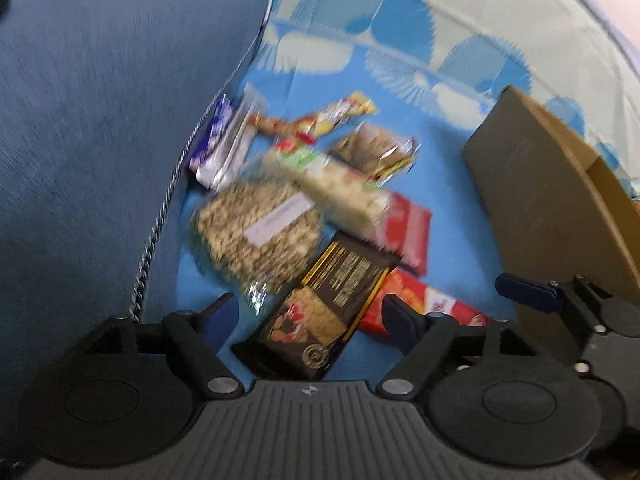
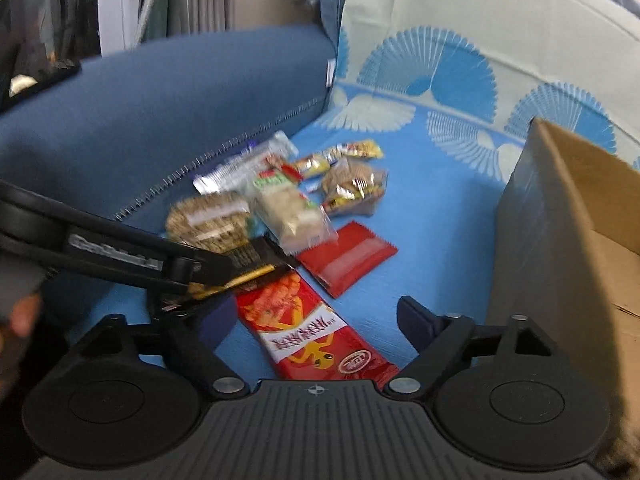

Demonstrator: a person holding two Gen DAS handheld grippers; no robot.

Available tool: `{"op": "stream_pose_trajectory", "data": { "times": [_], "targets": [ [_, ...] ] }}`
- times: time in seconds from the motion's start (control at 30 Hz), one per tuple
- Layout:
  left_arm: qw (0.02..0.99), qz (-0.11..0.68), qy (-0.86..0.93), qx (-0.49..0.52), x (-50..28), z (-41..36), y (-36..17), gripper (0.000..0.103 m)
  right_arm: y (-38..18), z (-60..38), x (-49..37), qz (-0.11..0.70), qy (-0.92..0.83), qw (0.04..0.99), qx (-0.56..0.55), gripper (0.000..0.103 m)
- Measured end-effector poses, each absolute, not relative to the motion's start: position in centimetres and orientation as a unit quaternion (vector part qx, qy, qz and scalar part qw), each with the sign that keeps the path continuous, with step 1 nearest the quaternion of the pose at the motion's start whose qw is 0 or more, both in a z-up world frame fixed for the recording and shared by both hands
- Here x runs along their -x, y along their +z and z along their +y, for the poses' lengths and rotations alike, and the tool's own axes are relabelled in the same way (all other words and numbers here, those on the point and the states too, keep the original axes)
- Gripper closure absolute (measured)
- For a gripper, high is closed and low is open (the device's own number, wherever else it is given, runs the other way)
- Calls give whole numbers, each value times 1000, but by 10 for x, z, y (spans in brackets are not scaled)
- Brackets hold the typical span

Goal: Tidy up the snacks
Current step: 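Grasp the black cracker pack with the left tool while the right tool grasps the red spicy-strip bag, then lift the black cracker pack with the left tool while the right tool lifts the red bag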

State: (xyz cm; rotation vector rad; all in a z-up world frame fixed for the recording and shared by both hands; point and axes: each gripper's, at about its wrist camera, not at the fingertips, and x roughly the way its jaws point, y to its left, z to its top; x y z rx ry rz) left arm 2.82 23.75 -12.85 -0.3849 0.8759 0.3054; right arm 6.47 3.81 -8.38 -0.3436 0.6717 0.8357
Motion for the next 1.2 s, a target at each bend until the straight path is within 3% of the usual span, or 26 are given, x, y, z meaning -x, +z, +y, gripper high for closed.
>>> {"op": "stream_pose_trajectory", "data": {
  "times": [0.17,0.23,0.3,0.33,0.47,0.63,1.0,1.2],
  "targets": [
    [870,444,142,163,-34,232,-134,21,-110,48,-81,380,384,824,173,10],
    [872,445,141,146,-35,226,-134,28,-114,48,-80,384,387,820,174,13],
    [874,445,142,133,-33,221,-132,47,-114,48,-77,383,398,815,173,22],
    [876,443,142,130,-32,219,-132,50,-112,47,-74,382,404,813,173,30],
    [883,435,135,115,-24,213,-127,58,-108,44,-65,377,413,809,179,46],
    [885,428,112,141,-10,213,-117,61,-98,38,-53,368,401,819,182,52],
    [856,452,111,225,8,226,-117,60,-94,1,-45,428,361,820,120,50],
    [846,468,107,231,0,228,-127,51,-96,5,-42,417,374,818,128,34]
  ]
}}
